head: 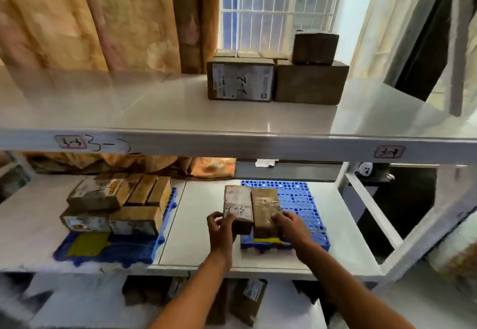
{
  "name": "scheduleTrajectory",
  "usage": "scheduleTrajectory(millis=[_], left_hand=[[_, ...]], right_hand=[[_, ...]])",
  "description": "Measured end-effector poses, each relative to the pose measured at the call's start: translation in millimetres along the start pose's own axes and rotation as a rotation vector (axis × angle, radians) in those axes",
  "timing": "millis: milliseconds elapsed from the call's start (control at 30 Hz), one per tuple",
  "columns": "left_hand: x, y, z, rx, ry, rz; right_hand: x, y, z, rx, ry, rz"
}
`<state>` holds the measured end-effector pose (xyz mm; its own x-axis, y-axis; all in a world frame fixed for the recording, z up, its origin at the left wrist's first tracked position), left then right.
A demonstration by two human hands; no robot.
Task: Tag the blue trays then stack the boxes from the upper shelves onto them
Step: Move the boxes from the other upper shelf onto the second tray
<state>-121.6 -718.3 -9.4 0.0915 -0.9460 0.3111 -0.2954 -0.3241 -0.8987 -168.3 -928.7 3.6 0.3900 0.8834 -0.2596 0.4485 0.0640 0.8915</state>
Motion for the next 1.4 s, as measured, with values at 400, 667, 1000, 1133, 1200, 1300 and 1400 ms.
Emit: scheduleTrajectory(millis=[400,667,1000,1133,1200,1300,1400], left_hand=[[57,41,124,-0.113,-0.104,0.234],[58,51,136,-0.042,-0.008,0.509],[65,49,148,0.037,0.004,0.609],[69,45,154,0.072,0.038,0.662],[70,44,154,0.076,0.057,0.674],[71,43,152,0.079,0.062,0.694],[72,42,151,0.08,0.053,0.715]], right_hand=[[-3,7,139,0.078,-0.15,-0.096],[-1,-1,155,0.077,-0.171,-0.157],[1,-14,159,0.078,-0.236,-0.117],[0,-14,162,0.076,-0.234,-0.128],[0,-13,162,0.062,-0.231,-0.131],[-1,-16,162,0.047,-0.232,-0.138],[-1,-18,162,0.03,-0.228,-0.144]])
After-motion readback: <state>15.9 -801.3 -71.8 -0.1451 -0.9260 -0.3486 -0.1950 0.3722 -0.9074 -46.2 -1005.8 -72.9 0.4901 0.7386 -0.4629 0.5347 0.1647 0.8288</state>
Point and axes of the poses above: each hand's wrist, its own z-axis towards the middle knuckle, its own x-axis out of the palm, y = z × x, the point moved 5 cm from there along z, towards the middle knuckle, and after that the axes turned 2 degrees about x, right-handed, at the moved point
